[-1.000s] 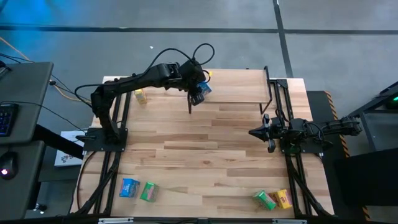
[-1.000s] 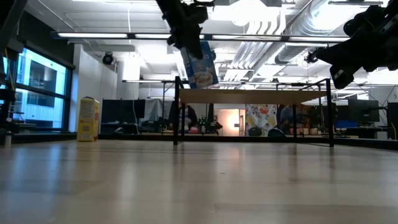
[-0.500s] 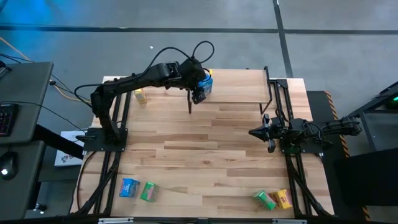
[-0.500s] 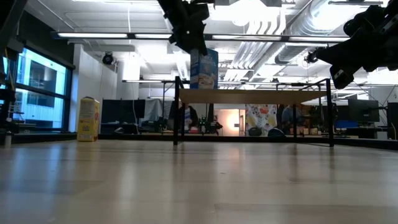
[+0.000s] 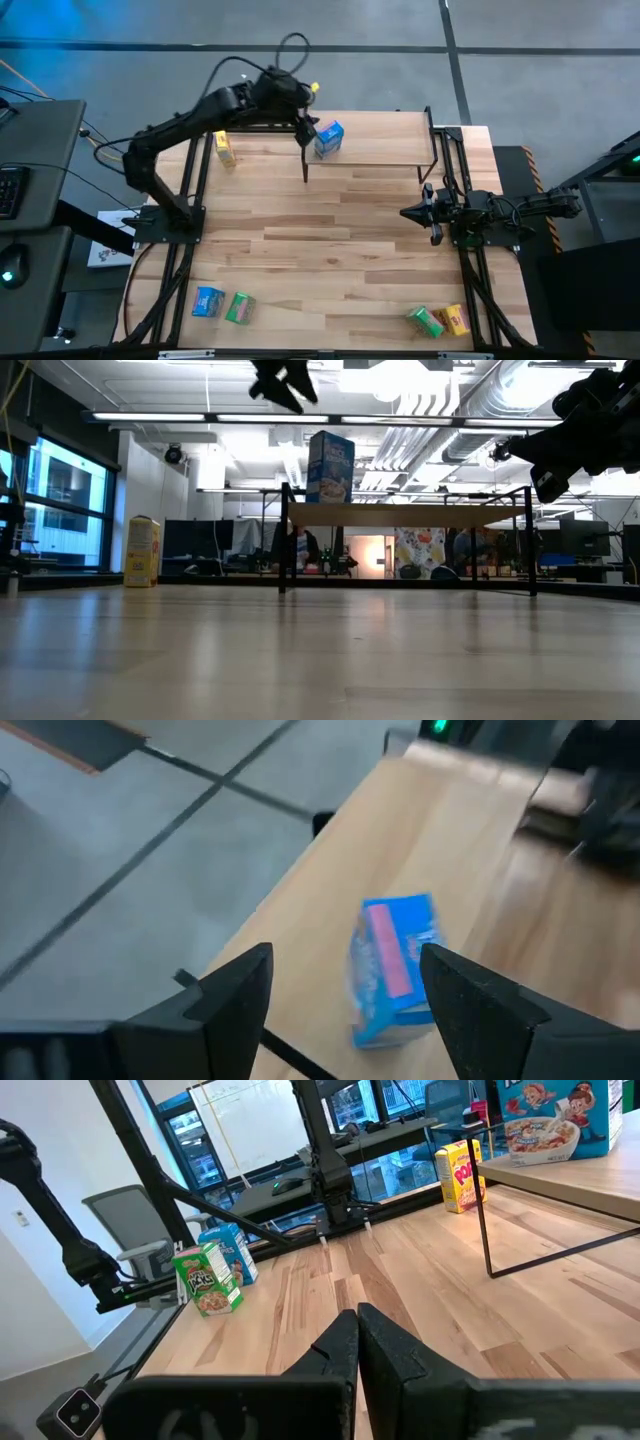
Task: Stack cereal on shelf
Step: Put the top blue cereal box on the shelf
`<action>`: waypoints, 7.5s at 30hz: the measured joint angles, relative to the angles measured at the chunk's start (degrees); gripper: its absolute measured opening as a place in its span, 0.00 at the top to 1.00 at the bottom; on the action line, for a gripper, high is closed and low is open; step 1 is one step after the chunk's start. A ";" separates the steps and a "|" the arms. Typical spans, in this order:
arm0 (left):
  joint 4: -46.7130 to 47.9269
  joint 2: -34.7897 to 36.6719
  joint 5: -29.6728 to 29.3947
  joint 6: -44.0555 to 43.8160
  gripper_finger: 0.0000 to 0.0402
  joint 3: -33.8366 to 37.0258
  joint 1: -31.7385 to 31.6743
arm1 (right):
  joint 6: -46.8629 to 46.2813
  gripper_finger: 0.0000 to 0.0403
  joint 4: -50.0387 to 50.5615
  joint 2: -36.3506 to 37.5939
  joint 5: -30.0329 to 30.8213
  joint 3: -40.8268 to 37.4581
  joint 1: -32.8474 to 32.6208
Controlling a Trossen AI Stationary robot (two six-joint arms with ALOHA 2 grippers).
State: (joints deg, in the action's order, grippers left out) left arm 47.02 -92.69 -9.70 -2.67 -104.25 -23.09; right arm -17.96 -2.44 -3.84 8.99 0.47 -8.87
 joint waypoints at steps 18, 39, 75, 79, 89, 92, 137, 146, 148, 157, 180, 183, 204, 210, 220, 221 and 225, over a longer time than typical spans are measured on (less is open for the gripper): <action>-49.68 18.79 3.82 -39.69 0.97 43.98 14.00 | 0.00 1.00 -0.01 0.02 -0.01 -0.02 -0.02; -45.95 4.99 -3.77 -44.06 1.00 40.14 9.24 | 0.00 1.00 -0.02 0.00 -0.09 0.00 -0.01; -41.15 29.61 9.53 -25.71 1.00 50.67 4.52 | 0.00 1.00 0.00 0.00 -0.17 -0.02 -0.02; -65.40 38.61 17.32 -27.92 1.00 64.14 4.52 | 0.00 1.00 0.00 0.00 -0.17 0.00 0.00; -83.30 51.18 18.13 -33.67 1.00 79.02 5.23 | -12.30 1.00 -24.58 -0.11 21.75 -0.02 -0.01; -83.31 52.18 17.81 -33.69 1.00 79.13 5.31 | -15.56 1.00 -35.26 -0.62 31.94 -0.02 0.22; -83.23 52.64 13.65 -30.11 1.00 79.06 4.34 | -31.61 1.00 40.93 -107.56 33.94 96.17 13.80; -82.84 52.64 13.64 -30.12 1.00 79.06 4.34 | -31.50 1.00 39.33 -107.56 33.40 96.17 16.76; -82.83 52.64 13.63 -30.13 1.00 79.06 4.34 | -31.20 1.00 39.00 -107.56 33.38 96.17 17.27; -82.67 52.64 13.63 -30.13 1.00 79.06 4.34 | -27.98 1.00 37.75 -107.56 30.45 96.17 19.67; -82.29 52.62 13.61 -30.32 1.00 79.06 4.34 | -13.28 1.00 34.56 -108.82 25.64 96.08 23.35; -82.28 52.62 13.61 -31.32 1.00 79.06 4.34 | -13.05 1.00 33.89 -108.94 24.83 96.08 23.60; -81.92 52.61 13.60 -31.59 1.00 79.04 4.36 | -16.57 1.00 29.18 -108.96 24.39 96.08 25.01; -81.18 52.60 13.61 -31.61 1.00 79.04 4.34 | -15.55 1.00 27.45 -108.96 24.39 96.08 25.45; -81.16 52.60 13.61 -31.61 1.00 79.04 4.35 | -11.65 1.00 29.88 -108.96 20.54 96.08 25.51; -81.14 52.60 13.59 -31.61 1.00 79.04 4.35 | -11.52 1.00 30.63 -108.96 20.17 96.08 25.51; -81.14 52.60 13.61 -31.62 1.00 79.04 4.37 | -11.58 1.00 33.75 -108.94 19.47 96.10 25.53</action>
State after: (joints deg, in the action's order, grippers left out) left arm -34.13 -40.10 3.90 -34.28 -25.21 -18.72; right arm -29.54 31.31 -112.77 28.47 96.57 16.67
